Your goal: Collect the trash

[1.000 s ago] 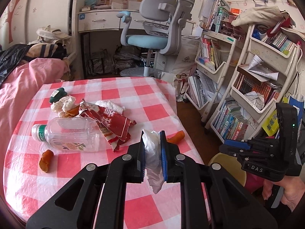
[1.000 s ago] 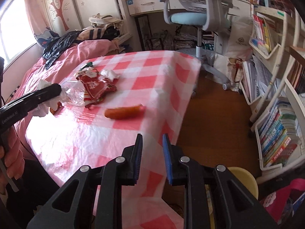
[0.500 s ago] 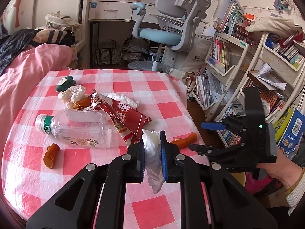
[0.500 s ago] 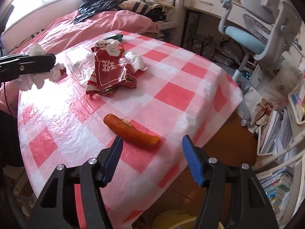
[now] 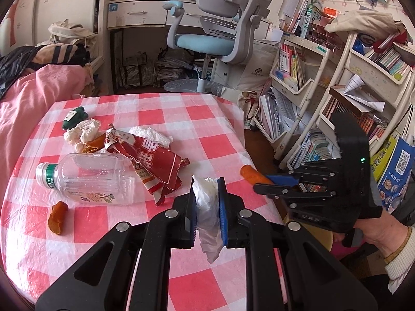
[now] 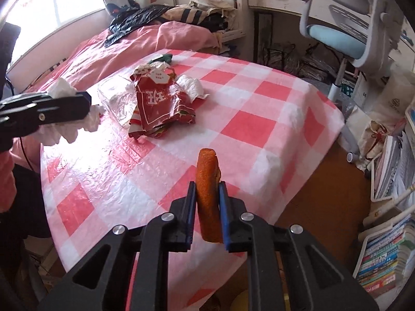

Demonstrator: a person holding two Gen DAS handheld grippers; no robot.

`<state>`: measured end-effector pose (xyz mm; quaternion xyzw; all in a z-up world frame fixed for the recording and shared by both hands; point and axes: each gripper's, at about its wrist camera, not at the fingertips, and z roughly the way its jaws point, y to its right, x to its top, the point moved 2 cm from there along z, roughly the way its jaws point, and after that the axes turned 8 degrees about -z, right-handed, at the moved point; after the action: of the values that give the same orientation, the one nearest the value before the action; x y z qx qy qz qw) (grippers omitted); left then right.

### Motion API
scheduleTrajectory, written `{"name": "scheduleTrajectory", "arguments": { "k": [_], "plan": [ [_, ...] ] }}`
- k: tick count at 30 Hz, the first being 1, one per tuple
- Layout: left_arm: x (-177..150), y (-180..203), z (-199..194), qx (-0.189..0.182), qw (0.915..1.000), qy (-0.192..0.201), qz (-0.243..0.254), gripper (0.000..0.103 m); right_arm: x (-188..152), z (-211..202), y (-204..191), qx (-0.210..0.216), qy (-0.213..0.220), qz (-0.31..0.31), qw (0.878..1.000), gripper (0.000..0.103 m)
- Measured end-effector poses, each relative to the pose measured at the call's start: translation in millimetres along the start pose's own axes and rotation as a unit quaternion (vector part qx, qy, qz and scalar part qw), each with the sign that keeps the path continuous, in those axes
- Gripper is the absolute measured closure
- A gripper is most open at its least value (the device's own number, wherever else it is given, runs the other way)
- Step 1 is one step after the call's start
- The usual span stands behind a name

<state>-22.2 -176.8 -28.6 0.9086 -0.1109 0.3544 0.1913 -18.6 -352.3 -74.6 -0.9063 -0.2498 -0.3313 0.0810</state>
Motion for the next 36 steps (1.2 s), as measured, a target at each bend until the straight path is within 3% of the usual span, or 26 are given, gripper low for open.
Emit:
{"name": "scheduleTrajectory", "arguments": {
  "k": [7,12,16,19,20,22,23,25,27,31,36],
  "plan": [
    [-26,43,15,-0.039,0.9978,-0.028,0.046,0.091,-74,-60,32,-0.056,-0.026,0.054,0.997,0.086],
    [-56,97,41,-0.080,0.9914,-0.071,0.074,0.091,-151,-62,52,-0.067,-0.057,0.123,0.988,0.086],
    [-76,149,66,-0.113,0.9851,-0.095,0.088,0.091,-193,-53,64,-0.076,-0.067,0.182,0.978,0.085],
    [-93,190,83,-0.126,0.9792,-0.108,0.116,0.090,-216,-52,77,-0.093,-0.069,0.233,0.966,0.080],
    [-99,201,88,-0.127,0.9776,-0.112,0.126,0.090,-223,-54,81,-0.098,-0.063,0.252,0.961,0.070],
    [-109,219,97,-0.128,0.9744,-0.118,0.142,0.082,-236,-61,89,-0.117,-0.056,0.293,0.947,0.048],
    [-114,228,100,-0.129,0.9729,-0.121,0.149,0.078,-241,-65,91,-0.116,-0.050,0.311,0.942,0.046],
    [-119,239,101,-0.126,0.9713,-0.116,0.165,0.058,-251,-72,93,-0.123,-0.045,0.336,0.933,0.044],
    [-124,248,96,-0.123,0.9709,-0.104,0.177,0.045,-257,-80,93,-0.134,-0.043,0.351,0.926,0.037],
    [-125,250,83,-0.116,0.9703,-0.087,0.194,0.032,-260,-94,94,-0.146,-0.033,0.373,0.916,0.032],
    [-117,236,57,-0.097,0.9753,-0.060,0.189,0.021,-243,-115,90,-0.167,-0.013,0.355,0.920,0.024]
  ]
}}
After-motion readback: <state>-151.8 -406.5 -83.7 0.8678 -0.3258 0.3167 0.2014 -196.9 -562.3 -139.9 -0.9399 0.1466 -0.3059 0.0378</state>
